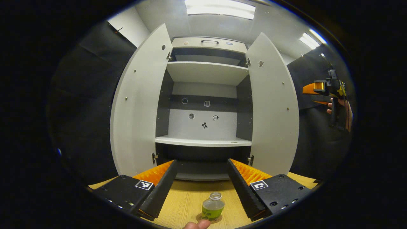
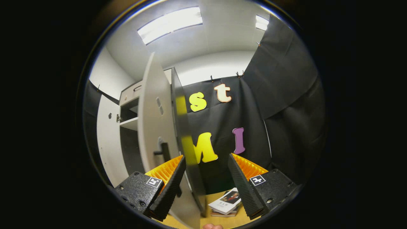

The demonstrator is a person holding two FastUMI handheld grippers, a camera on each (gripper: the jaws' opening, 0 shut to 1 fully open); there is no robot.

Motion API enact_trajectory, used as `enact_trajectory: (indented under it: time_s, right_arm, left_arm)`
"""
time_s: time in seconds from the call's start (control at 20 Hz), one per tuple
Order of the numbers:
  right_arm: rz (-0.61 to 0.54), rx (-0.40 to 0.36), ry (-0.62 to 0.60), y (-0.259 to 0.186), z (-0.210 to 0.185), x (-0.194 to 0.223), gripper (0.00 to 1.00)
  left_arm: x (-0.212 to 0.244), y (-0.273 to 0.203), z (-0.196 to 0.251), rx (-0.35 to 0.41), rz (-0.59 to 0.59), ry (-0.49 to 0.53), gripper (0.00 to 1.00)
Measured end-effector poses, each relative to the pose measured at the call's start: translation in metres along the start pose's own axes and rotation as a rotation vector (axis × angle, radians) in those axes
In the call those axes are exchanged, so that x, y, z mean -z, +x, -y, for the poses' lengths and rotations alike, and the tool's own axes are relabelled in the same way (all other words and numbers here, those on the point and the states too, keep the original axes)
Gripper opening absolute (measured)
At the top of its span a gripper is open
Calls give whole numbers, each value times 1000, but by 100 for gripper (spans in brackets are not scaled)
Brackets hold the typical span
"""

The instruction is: Grasp the bottle in the cabinet with the left hand and place it on the coaster, then close the right door with the right hand and the left door with the left hand.

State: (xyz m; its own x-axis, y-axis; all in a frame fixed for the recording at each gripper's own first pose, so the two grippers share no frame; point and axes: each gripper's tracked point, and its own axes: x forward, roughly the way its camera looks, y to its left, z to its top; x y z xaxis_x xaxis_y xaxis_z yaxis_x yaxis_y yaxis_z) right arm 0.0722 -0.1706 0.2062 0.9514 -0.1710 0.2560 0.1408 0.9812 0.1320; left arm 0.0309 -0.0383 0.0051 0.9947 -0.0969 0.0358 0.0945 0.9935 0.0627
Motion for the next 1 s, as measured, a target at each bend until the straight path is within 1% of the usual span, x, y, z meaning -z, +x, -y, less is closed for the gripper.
enact_trajectory:
  time_s: [0.2,0.35,0.45,0.5,0.6,0.7,0.75,0.9,1.0]
  right_arm:
    - [-20,-2,-35,23,-6,3,82]
    - [-43,-20,-70,30,-20,11,82]
    - [-52,-10,-101,29,-24,14,82]
    - [-34,-2,-97,29,-22,11,82]
    - [-41,0,-66,30,-26,13,81]
    - [-63,-26,-24,26,-34,18,81]
    - [-61,-54,-16,24,-40,18,81]
    - [-31,-114,-63,22,-63,18,81]
    - [-39,-159,-111,21,-87,24,81]
  left_arm:
    - [7,-1,0,-4,-22,-18,95]
    - [11,-3,0,-10,-35,-34,95]
    - [11,-4,-2,-9,-35,-38,95]
    - [11,-5,-4,-15,-30,-38,95]
    - [13,-5,-8,-22,-31,-41,94]
    - [14,-5,-11,-27,-32,-45,95]
    - [13,-4,-12,-23,-30,-48,95]
    - [8,-2,-15,-16,-13,-40,95]
    - [6,-2,-15,-10,-1,-28,95]
